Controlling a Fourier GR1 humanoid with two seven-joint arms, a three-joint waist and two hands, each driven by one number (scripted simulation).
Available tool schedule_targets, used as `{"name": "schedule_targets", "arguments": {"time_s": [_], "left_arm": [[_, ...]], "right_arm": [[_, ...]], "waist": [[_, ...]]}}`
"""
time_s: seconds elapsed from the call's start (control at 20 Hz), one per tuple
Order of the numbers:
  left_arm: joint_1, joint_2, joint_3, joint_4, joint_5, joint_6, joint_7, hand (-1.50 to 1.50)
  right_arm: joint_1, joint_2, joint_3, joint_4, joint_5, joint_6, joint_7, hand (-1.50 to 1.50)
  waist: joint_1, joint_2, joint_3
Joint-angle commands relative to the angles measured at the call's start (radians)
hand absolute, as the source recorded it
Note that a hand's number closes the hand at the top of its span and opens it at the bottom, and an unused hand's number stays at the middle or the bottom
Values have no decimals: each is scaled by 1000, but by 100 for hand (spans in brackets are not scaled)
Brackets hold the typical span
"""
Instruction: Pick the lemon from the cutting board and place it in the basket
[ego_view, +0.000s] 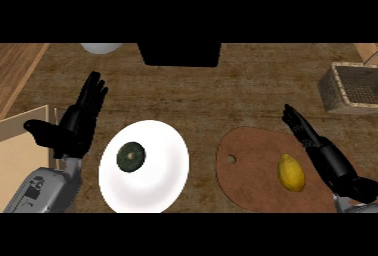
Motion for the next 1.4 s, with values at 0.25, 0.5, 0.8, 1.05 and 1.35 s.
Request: {"name": "schedule_targets", "arguments": {"time_s": [0.25, 0.5, 0.8, 1.05, 1.35], "left_arm": [[-17, 223, 13, 0, -186, -83, -78, 0], [22, 222, 12, -62, -160, -105, -24, 0], [41, 235, 27, -33, -162, -120, -33, 0], [69, 220, 26, -34, -157, -113, -40, 0], [13, 233, 26, -48, -165, -120, 4, 0]], "right_arm": [[-218, 135, 64, 3, -152, 136, 142, 150], [-78, 447, 269, -47, -40, -232, 83, -150], [-201, 312, 278, -155, 355, -449, 323, -150], [-349, 28, 198, -157, 507, -291, 633, -150], [-492, -212, 281, -200, 440, 159, 838, -150]], "waist": [[-10, -17, -3], [-29, -25, -3], [-52, -36, -9], [-55, -42, -16], [-42, -37, -13]]}}
